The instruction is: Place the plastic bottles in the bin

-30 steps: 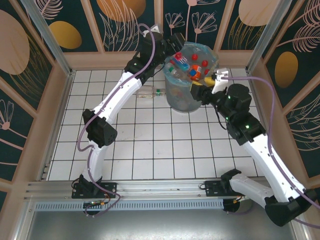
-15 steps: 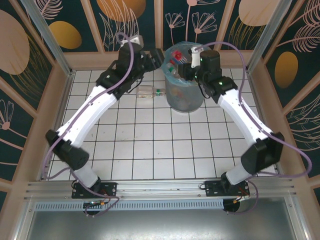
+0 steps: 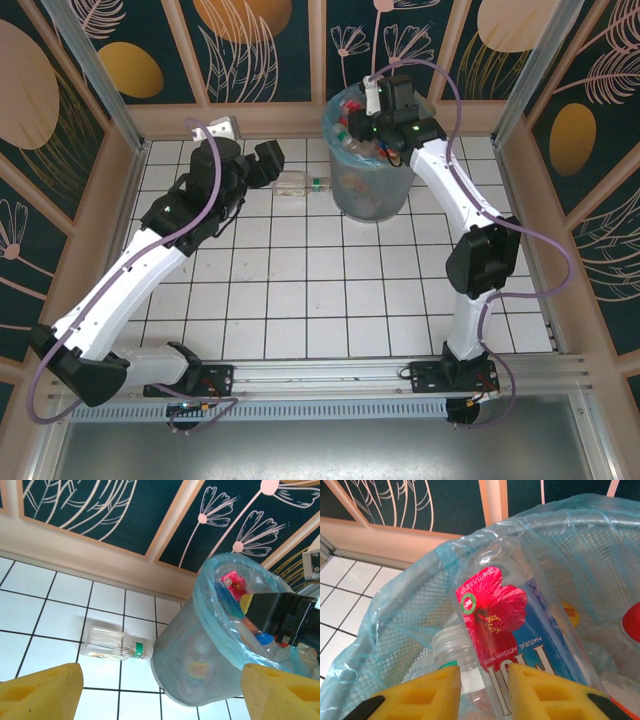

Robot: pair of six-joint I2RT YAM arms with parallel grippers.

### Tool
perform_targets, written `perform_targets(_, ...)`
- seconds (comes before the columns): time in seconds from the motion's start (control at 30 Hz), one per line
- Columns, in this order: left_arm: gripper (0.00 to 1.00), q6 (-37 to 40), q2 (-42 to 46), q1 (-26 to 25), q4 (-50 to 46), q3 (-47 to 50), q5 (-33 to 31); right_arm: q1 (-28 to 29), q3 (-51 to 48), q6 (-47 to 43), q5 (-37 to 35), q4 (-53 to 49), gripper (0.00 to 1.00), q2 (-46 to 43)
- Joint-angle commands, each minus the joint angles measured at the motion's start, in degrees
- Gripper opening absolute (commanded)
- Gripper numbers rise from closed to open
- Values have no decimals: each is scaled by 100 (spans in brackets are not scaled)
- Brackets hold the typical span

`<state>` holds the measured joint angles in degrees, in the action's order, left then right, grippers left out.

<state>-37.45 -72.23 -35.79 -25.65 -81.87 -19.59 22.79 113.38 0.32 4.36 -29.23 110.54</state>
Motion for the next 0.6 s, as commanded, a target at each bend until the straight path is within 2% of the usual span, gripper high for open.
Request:
perform_targets(0.0, 83, 150, 236, 10, 61, 148, -244, -15, 163, -58, -172, -693, 32, 124)
perform_targets(0.07, 83, 189, 312, 8, 51, 172, -275, -12, 347, -41, -186, -783, 35, 109)
perform_targets(0.2, 84, 294, 498, 10, -67, 205, -403, 114, 860, -36, -293, -883, 52, 23)
perform_targets(0.27, 84, 381, 642, 4, -145, 268, -560, 252, 1072, -103, -345, -828, 56, -67)
perform_targets(0.4, 85, 536, 1053, 4, -445, 538, -1093, 736, 1267, -395, -727, -563, 64, -309)
perform_targets(0.57, 86, 422, 1694, 11, -685, 1279, -1497, 1573, 932, -944, -612, -109, 72, -410)
